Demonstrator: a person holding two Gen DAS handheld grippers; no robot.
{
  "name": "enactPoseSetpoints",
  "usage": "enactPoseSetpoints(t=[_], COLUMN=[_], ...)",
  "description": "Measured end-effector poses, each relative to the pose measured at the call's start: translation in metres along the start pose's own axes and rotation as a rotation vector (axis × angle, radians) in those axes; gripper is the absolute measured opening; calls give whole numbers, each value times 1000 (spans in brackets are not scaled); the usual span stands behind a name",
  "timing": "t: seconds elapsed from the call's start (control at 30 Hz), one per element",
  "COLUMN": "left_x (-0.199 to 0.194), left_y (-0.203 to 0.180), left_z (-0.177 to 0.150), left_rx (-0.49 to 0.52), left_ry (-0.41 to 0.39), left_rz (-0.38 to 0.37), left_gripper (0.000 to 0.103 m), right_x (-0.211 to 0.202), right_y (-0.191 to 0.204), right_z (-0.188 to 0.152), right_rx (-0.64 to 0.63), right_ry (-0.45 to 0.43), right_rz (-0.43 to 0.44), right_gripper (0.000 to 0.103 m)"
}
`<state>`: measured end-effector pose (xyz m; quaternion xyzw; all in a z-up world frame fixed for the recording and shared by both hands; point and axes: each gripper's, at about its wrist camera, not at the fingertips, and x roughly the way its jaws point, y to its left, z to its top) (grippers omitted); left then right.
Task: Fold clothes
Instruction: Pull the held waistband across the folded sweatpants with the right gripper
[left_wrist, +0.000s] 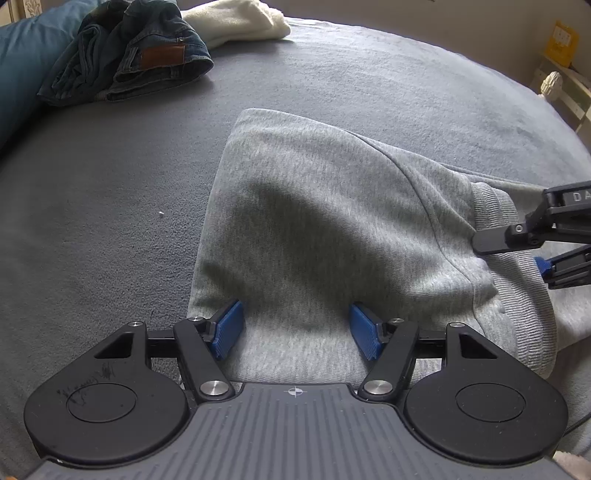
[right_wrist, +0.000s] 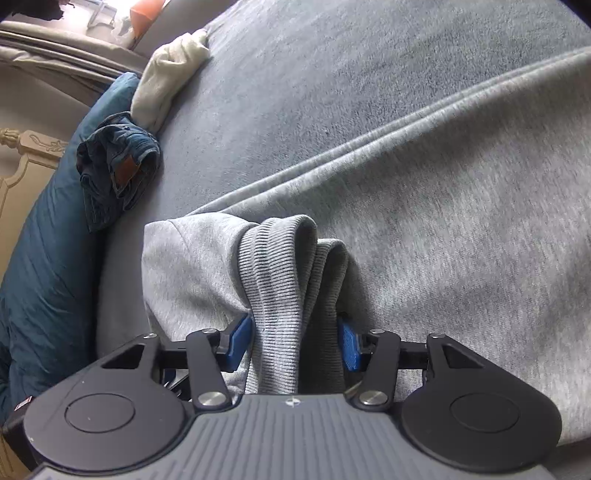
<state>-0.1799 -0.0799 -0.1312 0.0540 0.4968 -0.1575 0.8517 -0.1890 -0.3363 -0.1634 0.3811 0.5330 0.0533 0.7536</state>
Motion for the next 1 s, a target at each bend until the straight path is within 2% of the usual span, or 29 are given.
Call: enactPoseSetpoints(t=[0.07,0.13,0.2,0.23,0.27,0.33,0.43,0.53,0.6,0.67,0.73,0.77,0.8,0.9,1.0], left_x=[0,-1,0,0,0,0,0,0,0,1,1,1,0,-8,-26], left_y=[1,1,1,1,0,0,0,0,0,-1,-1,-1,-1,1,9], left_z=[0,0,0,0,0,0,-1,0,1,1,2,2,2,5,8], left_rx=[-1,-3,-5,-5,-5,-4,0,0,2,4,4,3,1,-17,-59], left_ry=[0,1,2,2,3,2,1,3,7,8,8,9,13,12,-37], left_rz=[-2,-3,-3,-2,-1,0,0,0,3,6,9,10,12,26,24], left_gripper=[65,65,65,65,66,66,66,66,66,66,67,67,66,66,66], right_x=[2,4,0,-4,-6,-2,5,10,13,19,20,21,21,17,8], right_y=[1,1,7,11,14,21,18,14,10,6,5,5,5,10,14], right_z=[1,2,1,1,1,2,3,2,1,0,0,0,0,0,3], right_rx=[15,29,15,9,0,-42,-35,-21,-6,22,34,40,43,41,33], right_ry=[-1,-1,-15,-20,-23,-19,-6,1,3,3,-6,-10,-15,-22,-26], right_rz=[3,5,44,82,105,60,34,19,18,29,47,56,61,53,60], right_gripper=[63,60,41,37,37,37,38,42,49,51,48,36,31,25,24])
